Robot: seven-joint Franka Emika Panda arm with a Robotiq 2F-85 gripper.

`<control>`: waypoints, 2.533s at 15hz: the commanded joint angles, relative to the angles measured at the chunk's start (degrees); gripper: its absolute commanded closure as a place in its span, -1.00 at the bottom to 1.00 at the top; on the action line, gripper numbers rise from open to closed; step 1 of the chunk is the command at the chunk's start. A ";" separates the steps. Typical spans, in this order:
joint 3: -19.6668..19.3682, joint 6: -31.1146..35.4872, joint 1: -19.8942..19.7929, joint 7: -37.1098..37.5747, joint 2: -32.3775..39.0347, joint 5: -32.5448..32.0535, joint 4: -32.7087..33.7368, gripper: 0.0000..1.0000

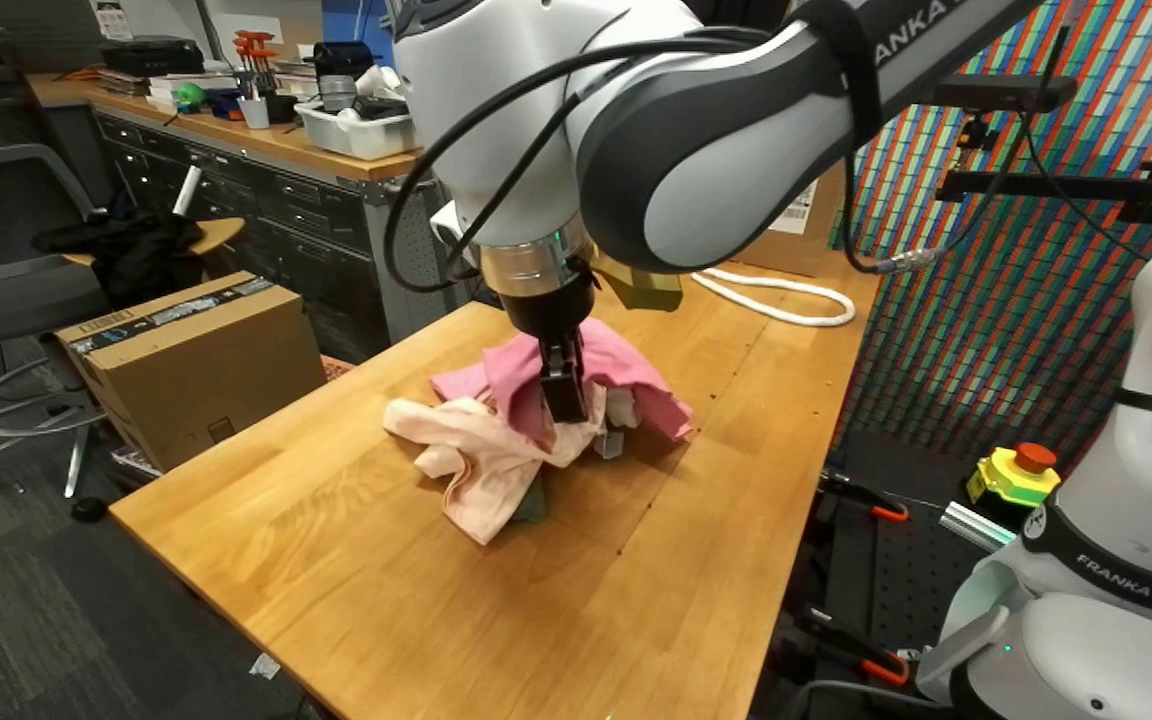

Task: Spread the objects across the table

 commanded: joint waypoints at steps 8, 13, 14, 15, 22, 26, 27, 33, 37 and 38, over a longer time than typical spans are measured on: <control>-0.78 -1.33 2.62 2.09 5.93 -7.08 11.33 -1.00; -1.68 -2.65 2.68 1.89 8.07 -8.85 12.62 -1.00; -1.87 -3.03 2.70 1.80 8.35 -9.32 12.78 -1.00; -2.03 -3.41 2.66 1.82 8.56 -9.48 12.91 -0.50; -2.57 -6.78 2.92 2.93 8.71 -12.27 13.38 0.47; -2.55 -8.06 2.91 4.12 8.41 -14.52 13.61 0.87; -2.59 -8.16 2.90 4.76 8.28 -15.29 13.60 0.92; -4.05 -8.01 1.51 11.34 4.16 -21.21 13.84 0.90; -6.14 -7.92 -0.90 15.18 -0.67 -22.43 15.90 0.89; -6.58 -8.19 -1.55 16.02 -1.46 -22.73 16.93 0.89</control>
